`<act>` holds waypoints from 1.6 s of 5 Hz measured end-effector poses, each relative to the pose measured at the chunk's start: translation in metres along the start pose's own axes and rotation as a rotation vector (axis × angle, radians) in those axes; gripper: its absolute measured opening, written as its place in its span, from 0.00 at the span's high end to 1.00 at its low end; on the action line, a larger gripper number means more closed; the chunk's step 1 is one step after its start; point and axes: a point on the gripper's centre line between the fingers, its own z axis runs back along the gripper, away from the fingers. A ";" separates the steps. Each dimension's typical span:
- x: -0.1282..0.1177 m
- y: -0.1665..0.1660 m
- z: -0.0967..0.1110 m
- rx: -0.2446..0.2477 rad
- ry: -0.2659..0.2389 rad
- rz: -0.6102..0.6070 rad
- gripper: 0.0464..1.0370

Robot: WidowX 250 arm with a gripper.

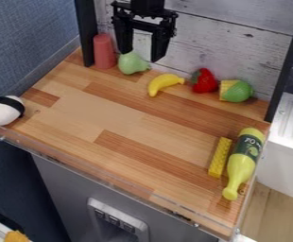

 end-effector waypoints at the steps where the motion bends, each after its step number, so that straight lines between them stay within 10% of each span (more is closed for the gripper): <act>1: 0.001 -0.004 -0.002 0.002 0.018 -0.103 0.04; 5: 0.032 -0.053 -0.026 0.064 0.022 -0.872 0.04; 8: 0.040 -0.049 -0.070 0.055 0.021 -0.592 0.04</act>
